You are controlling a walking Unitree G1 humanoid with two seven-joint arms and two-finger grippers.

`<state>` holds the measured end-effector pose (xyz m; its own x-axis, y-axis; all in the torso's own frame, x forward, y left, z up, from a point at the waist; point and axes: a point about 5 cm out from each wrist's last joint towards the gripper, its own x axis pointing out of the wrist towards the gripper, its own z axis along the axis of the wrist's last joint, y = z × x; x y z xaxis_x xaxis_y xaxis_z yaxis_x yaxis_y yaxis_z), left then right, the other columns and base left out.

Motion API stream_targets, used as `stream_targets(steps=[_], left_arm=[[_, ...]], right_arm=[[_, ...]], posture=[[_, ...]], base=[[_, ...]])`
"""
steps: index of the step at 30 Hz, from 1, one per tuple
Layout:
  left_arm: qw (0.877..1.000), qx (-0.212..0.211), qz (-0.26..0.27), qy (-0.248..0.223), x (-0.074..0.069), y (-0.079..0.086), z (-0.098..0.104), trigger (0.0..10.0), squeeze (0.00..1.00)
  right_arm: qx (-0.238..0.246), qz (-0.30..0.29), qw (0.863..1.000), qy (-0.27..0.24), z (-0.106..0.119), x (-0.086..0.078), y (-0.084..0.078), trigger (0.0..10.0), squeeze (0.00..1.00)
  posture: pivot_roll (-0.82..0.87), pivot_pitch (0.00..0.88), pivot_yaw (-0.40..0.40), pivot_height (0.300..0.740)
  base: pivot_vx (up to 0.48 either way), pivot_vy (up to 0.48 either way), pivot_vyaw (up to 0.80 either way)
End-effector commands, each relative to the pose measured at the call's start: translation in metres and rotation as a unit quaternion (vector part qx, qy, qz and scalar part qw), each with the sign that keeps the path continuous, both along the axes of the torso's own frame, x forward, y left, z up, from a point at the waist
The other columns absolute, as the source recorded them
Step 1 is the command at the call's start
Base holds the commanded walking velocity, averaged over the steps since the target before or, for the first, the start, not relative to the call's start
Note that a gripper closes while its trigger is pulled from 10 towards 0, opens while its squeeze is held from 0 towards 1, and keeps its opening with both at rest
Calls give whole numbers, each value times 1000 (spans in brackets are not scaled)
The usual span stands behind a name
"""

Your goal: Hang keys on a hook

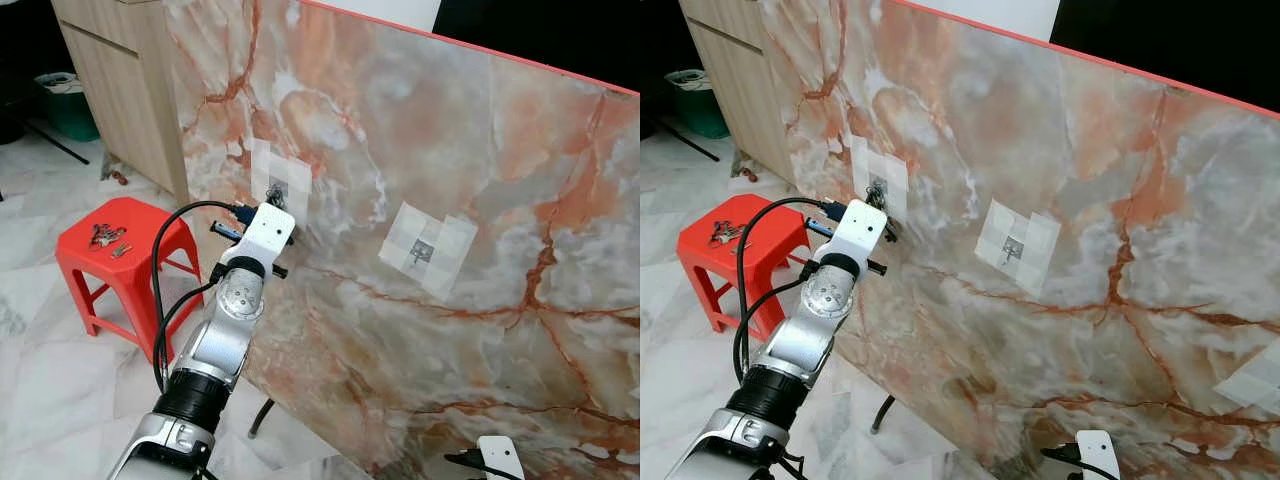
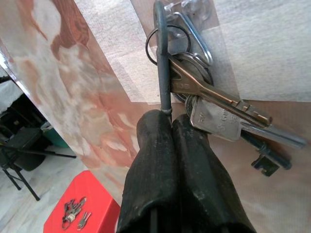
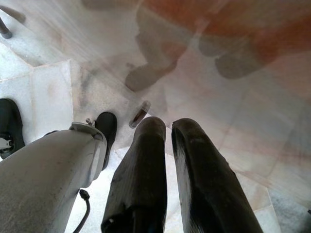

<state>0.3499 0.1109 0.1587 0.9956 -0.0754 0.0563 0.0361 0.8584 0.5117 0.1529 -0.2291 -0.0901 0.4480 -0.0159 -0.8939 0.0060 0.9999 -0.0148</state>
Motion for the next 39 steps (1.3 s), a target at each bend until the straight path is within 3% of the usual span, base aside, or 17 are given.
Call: stream_targets(steps=[1,16,39], left_arm=[[999,9,-29,12,-4,-14,-5,10000,0],[999,23,-35,19,-12,-15,-14,10000,0],[1000,11,4,-23,-12,-8,0,10000,0]], right_arm=[[-13,0,1000,-9,4,5,-9,10000,0],[-13,1,1000,-10,4,5,-8,10000,0],[-14,2,1000,-11,4,5,-9,10000,0]], posture=[[-11,0,-155,740],[-8,0,-157,740],[-8,0,-161,740]], base=[[0,0,0],[0,0,0],[0,0,0]])
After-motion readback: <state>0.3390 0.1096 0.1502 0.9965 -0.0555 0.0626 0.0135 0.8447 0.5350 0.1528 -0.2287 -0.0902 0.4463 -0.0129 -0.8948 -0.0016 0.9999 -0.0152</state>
